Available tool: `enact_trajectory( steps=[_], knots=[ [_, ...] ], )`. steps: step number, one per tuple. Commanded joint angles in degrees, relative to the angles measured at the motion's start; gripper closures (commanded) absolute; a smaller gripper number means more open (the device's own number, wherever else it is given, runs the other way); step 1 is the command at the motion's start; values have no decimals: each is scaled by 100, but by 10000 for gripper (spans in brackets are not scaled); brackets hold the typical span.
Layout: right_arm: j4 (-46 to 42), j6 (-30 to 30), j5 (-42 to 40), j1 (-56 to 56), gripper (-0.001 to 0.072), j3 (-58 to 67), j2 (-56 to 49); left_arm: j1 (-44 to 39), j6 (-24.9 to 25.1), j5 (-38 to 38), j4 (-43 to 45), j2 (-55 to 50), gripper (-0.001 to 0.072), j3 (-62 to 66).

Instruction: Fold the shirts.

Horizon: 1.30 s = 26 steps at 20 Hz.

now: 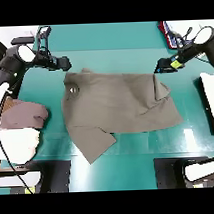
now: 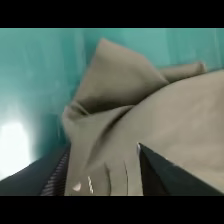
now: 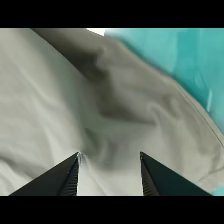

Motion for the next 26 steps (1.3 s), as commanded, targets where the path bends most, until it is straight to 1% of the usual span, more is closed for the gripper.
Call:
enact_trajectory(
  steps=[1,2,4,6,9,11,12,14,17,20,22,26],
  knots=[
    [994,-313,310,-286,280,542,-103,4,9,-896,94,-50,207,415],
    [1263,-396,452,-404,280,496,15,2,9,-1386,92,90,207,472],
    [1521,-514,511,-592,281,57,435,2,11,-1993,133,463,206,293],
    [1537,-592,503,-765,282,-691,1005,2,-72,-2240,361,1016,206,-323],
    [1534,-778,428,-975,282,-1937,1926,2,-686,-2238,815,1982,206,-1790],
    [1537,-778,420,-1054,282,-2590,2435,4,-1224,-2184,1110,2540,206,-2763],
    [1539,-778,391,-1097,281,-2824,2634,2,-1453,-2135,1102,2800,206,-3244],
    [1537,-778,240,-1110,282,-3239,3038,2,-1679,-2026,879,3158,206,-4009],
    [1537,-776,-37,-1110,282,-3587,3458,2,-1700,-1757,310,3244,206,-4734],
    [1539,-776,-72,-1110,282,-3589,3648,2,-1700,-1137,-278,3244,206,-5243],
    [1541,-774,-52,-1110,281,-3589,3696,2,-1589,-745,-802,3244,206,-5473],
    [1541,-772,-17,-1110,282,-3589,3703,2,-1563,-487,-1156,3244,207,-5775]
  ],
)
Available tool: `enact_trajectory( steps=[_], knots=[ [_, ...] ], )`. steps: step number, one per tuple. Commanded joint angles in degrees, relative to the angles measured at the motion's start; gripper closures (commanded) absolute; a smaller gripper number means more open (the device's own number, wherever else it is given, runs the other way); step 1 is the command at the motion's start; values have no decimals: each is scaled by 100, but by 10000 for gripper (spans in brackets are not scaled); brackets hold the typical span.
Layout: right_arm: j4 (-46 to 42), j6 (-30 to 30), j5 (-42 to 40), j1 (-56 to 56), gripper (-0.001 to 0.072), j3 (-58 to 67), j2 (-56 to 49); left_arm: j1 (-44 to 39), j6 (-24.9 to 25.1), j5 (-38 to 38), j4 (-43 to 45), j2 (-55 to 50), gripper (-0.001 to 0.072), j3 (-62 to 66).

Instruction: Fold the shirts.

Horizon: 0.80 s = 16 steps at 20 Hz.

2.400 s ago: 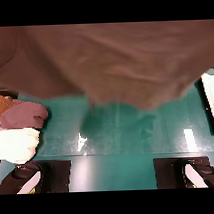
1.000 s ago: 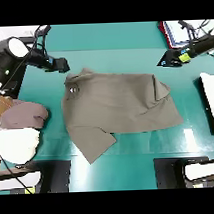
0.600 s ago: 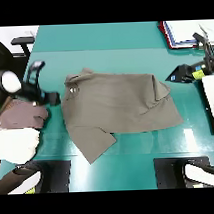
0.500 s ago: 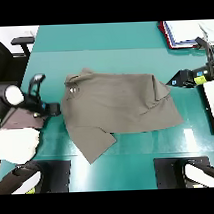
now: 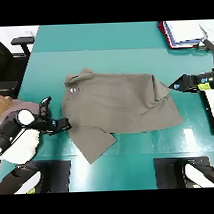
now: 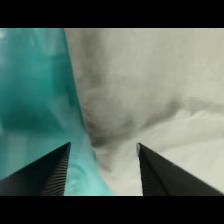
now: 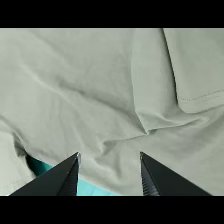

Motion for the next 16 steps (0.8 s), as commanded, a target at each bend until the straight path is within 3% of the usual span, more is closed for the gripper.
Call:
enact_trajectory(
  steps=[1,2,3,4,7,10,14,16],
  knots=[
    [2,4,-20,-4,282,-22,50,2,175,330,-575,17,208,-254],
    [2,4,-17,-4,282,-22,50,2,227,407,-654,17,215,-254],
    [-4,4,-4,-7,282,-22,50,2,227,533,-695,17,468,-251],
    [-81,4,11,-11,282,-24,48,2,234,656,-702,17,671,-223],
    [-525,9,168,-407,282,-199,57,2,358,332,-562,20,681,350],
    [-695,9,101,-1552,282,-1180,162,2,688,-164,-380,22,681,1097],
    [-846,9,20,-3121,220,-2371,-251,2,763,-26,-428,22,681,1449],
    [-636,4,-140,-3543,223,-2761,-610,2,763,-7,-428,17,681,1445]
  ],
)
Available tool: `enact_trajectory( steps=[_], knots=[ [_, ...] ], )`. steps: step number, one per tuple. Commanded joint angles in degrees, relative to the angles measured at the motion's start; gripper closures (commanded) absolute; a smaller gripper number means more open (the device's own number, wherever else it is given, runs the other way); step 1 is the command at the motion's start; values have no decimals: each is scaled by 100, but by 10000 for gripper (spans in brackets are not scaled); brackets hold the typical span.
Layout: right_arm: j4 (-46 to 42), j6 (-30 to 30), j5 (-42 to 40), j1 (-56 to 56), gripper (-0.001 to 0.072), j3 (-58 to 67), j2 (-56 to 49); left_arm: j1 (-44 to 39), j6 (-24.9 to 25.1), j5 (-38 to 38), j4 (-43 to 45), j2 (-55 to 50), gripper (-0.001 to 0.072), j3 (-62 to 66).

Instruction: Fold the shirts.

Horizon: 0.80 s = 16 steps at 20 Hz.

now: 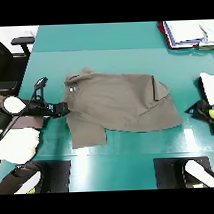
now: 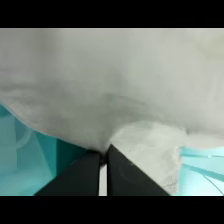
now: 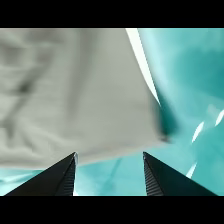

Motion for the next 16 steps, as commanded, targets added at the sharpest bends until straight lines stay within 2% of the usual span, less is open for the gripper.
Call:
enact_trajectory(
  steps=[1,4,5,7,8,9,11,13,16],
  knots=[
    [223,-17,-249,-815,226,-752,-531,2,70,11,0,0,681,146],
    [503,-109,-610,-505,234,-885,-929,2,70,63,2,0,681,146],
    [575,-109,-739,-302,266,-879,-1010,2,70,120,2,0,680,146],
    [671,-107,-1064,144,284,-874,-1088,2,70,210,2,0,681,146],
    [728,-107,-1220,343,327,-874,-1084,2,70,210,2,0,681,146],
    [723,-107,-1335,520,468,-874,-1036,2,70,210,-2,0,681,146],
    [723,-109,-1401,793,689,-870,-824,2,70,212,-114,15,681,153],
    [706,-116,-1399,935,696,-776,-369,2,70,254,-166,195,682,319],
    [721,-116,-1139,953,696,170,501,2,66,254,168,660,683,1320]
  ],
)
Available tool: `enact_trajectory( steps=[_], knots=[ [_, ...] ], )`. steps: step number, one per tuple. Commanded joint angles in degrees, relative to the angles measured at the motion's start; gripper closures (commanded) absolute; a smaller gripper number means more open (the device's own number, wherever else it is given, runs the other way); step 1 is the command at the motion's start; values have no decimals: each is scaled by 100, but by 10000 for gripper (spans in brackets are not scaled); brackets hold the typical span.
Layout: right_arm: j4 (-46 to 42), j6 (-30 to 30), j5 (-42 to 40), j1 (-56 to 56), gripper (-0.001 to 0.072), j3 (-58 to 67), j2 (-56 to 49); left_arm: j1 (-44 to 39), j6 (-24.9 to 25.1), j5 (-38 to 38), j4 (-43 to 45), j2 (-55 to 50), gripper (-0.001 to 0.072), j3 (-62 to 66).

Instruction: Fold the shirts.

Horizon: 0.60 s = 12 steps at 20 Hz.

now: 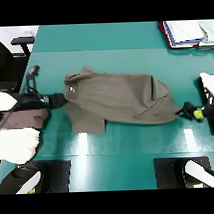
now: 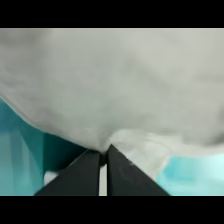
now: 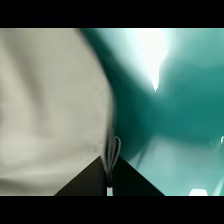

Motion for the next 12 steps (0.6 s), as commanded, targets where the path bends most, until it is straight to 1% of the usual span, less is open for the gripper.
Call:
enact_trajectory(
  steps=[1,4,7,9,12],
  knots=[
    [63,2,232,118,696,1069,916,2,-4,-7,343,483,683,1176],
    [50,4,256,170,696,2809,1578,2,0,-31,656,730,683,3038],
    [-42,4,236,168,697,4531,1989,2,2,-26,680,739,682,4837],
    [-424,7,299,170,696,5512,2131,2,0,-55,675,739,683,5799],
    [-1014,101,728,170,697,6640,2164,2,-4,-214,678,739,684,6824]
  ],
)
